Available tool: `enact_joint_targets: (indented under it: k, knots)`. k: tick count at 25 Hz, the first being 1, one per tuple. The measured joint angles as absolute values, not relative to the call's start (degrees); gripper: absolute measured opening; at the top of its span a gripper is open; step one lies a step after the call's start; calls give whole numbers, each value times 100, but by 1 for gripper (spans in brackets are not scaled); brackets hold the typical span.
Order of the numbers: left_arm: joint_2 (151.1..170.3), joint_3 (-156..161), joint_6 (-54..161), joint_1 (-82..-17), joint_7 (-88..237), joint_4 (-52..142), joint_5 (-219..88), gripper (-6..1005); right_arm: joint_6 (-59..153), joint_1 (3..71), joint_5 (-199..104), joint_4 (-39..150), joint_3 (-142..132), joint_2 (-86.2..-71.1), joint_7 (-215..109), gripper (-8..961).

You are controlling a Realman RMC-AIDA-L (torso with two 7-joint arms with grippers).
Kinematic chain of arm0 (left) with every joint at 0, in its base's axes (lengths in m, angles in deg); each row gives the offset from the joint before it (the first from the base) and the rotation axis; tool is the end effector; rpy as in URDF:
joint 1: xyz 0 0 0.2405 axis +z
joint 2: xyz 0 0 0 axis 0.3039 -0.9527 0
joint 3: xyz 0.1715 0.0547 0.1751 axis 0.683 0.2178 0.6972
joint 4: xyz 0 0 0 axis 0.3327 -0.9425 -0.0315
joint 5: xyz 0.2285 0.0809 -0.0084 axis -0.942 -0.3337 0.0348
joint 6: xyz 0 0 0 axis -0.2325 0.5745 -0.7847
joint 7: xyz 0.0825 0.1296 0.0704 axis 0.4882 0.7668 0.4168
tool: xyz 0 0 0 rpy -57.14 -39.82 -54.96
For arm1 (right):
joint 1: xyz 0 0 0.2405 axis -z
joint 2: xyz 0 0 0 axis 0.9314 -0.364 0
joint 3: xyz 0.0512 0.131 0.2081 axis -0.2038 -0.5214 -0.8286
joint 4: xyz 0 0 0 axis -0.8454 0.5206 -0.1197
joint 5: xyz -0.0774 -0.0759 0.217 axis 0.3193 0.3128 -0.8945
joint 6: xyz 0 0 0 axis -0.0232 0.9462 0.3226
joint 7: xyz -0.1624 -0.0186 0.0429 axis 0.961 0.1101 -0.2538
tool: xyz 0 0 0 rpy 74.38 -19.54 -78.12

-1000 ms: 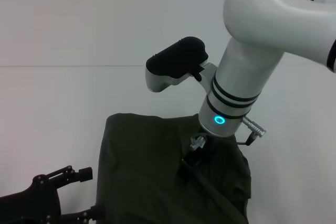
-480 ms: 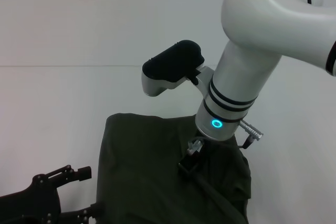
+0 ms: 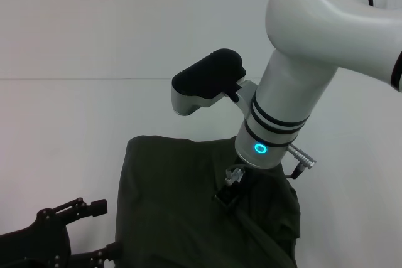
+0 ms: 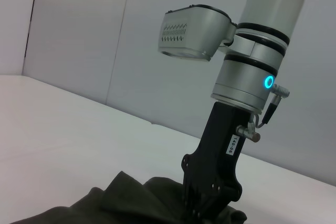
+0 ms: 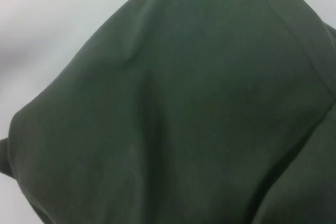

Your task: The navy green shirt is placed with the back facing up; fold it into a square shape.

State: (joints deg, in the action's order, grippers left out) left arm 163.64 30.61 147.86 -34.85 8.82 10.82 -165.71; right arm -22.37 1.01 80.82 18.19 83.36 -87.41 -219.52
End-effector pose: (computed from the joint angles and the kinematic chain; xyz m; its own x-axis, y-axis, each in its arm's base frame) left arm -0.3243 0.2733 0.0048 0.7277 0.2882 0.6224 0.4677 -0.8723 -0.1429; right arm 0.0886 0.4075 -0.1375 0.6159 -0.6942 0.3724 -0.5392 -0.7161 -0.4432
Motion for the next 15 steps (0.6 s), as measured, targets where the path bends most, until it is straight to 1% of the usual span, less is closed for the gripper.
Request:
enact_joint_targets:
  k: [4,6,7,15]
  knots:
    - [16364,3062,14787,-3475,875,1081,-16569,887,-2239,177,8079,1748,8327,-8723,-21963,44]
    - [16363,3063,14811,-3465,865,1080,-16568,887,-2254,503,8065,1361,8283,-8696,-22043,34]
    - [16363,3062,14820,-3460,859,1080,-16568,887,-2254,503,8065,1361,8283,-8696,-22043,34]
    - [16338,3062,14856,-3450,789,1081,-16575,888,-2362,1755,7834,19,8001,-8655,-22258,31]
